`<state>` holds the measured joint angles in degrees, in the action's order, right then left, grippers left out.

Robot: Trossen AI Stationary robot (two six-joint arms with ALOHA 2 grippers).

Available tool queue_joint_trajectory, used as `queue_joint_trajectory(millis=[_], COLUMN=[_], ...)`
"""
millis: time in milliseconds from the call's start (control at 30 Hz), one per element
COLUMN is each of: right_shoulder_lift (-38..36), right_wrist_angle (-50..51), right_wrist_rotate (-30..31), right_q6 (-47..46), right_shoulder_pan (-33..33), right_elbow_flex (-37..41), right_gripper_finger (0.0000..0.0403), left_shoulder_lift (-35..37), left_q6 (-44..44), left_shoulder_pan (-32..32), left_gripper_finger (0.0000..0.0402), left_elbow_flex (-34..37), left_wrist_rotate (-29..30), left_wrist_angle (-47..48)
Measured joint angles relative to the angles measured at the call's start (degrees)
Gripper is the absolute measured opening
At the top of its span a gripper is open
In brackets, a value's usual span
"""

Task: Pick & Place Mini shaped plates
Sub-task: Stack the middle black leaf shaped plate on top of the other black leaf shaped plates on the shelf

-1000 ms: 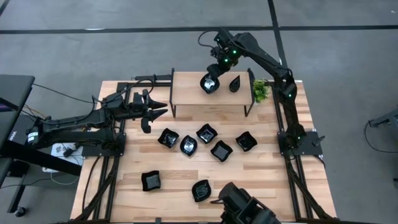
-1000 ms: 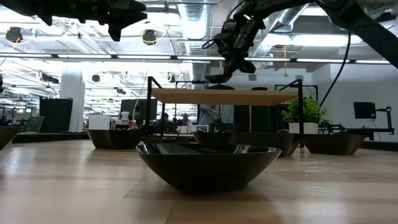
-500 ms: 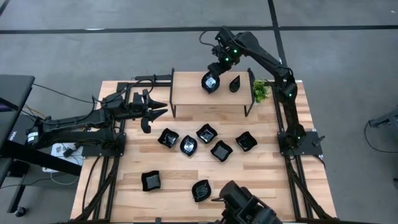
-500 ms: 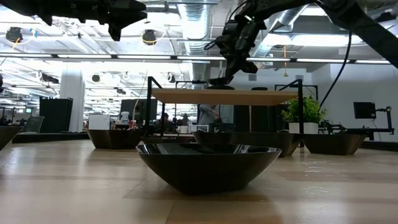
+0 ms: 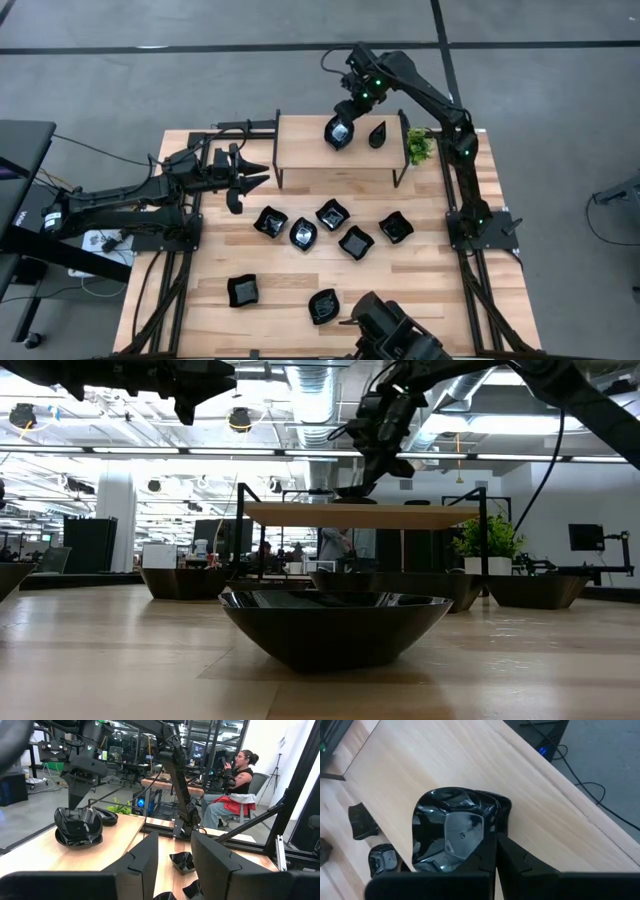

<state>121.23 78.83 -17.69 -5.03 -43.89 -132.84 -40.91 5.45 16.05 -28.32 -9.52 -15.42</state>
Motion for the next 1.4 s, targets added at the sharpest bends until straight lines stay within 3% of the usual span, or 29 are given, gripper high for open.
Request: queue_joint_trajectory(millis=[1100, 1400], right_shoulder_lift=[-0.1, -0.1], right_wrist_angle=[-2.6, -2.6], right_wrist_rotate=[-0.4, -0.3], right_q6=[-0.5, -0.4], right_shoulder_pan=[0.3, 0.4], right_elbow_flex=[3.8, 3.7], right_gripper_finger=[0.0000, 0.0037], left_shoulder_lift=[0.0, 0.0], left_q6=[0.0, 0.0], left_shoulder_pan=[0.0, 0.0], left_gripper_finger=[0.0118, 0.0118], left_elbow_flex=[0.0, 0.0], left_wrist_rotate=[0.0, 0.0], left_wrist_angle=[-0.1, -0.1])
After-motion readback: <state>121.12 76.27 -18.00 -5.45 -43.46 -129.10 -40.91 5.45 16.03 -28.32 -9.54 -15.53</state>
